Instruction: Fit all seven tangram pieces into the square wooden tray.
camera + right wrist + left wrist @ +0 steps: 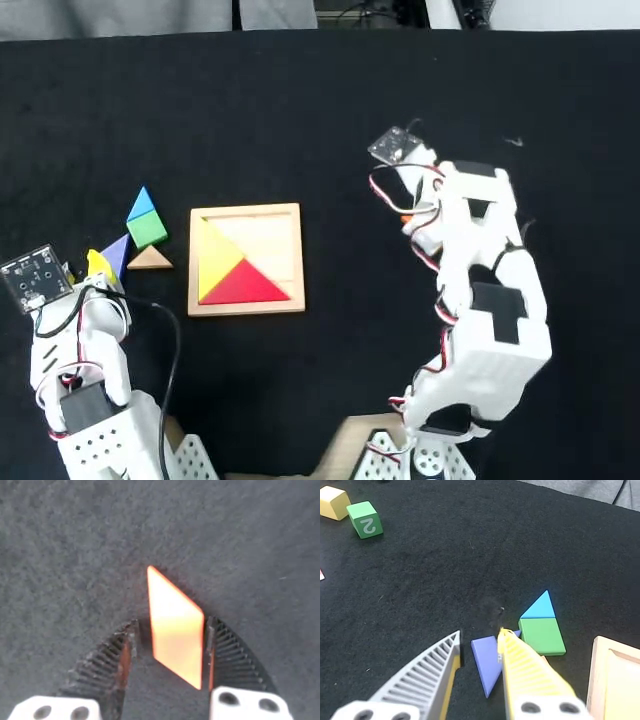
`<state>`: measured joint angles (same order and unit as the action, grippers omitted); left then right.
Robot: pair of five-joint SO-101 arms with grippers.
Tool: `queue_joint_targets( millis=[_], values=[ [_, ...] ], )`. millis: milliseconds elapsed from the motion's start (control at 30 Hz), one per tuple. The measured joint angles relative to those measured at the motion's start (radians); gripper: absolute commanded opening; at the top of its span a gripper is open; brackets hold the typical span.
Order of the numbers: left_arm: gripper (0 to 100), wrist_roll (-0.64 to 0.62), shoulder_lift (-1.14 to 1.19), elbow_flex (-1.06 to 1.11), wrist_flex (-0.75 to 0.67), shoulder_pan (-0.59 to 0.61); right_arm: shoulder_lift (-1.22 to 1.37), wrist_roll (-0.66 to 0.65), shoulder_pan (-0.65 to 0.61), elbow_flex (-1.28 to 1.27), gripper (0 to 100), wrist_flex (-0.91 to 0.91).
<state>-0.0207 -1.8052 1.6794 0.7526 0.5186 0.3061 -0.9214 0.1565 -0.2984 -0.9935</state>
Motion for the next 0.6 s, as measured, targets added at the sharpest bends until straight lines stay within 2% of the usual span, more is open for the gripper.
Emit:
queue_joint_targets(
  millis=[200,433,600],
  values=[
    [13,0.000,0.000,0.000,0.000,0.000,0.078,0.000,0.009,0.081,21.1,-0.037],
    [13,0.000,0.000,0.000,0.000,0.000,0.086,0.000,0.018,0.115,1.1,-0.046],
    [13,0.000,0.000,0.000,0.000,0.000,0.087,0.021,0.018,0.126,2.1,-0.063]
  ],
)
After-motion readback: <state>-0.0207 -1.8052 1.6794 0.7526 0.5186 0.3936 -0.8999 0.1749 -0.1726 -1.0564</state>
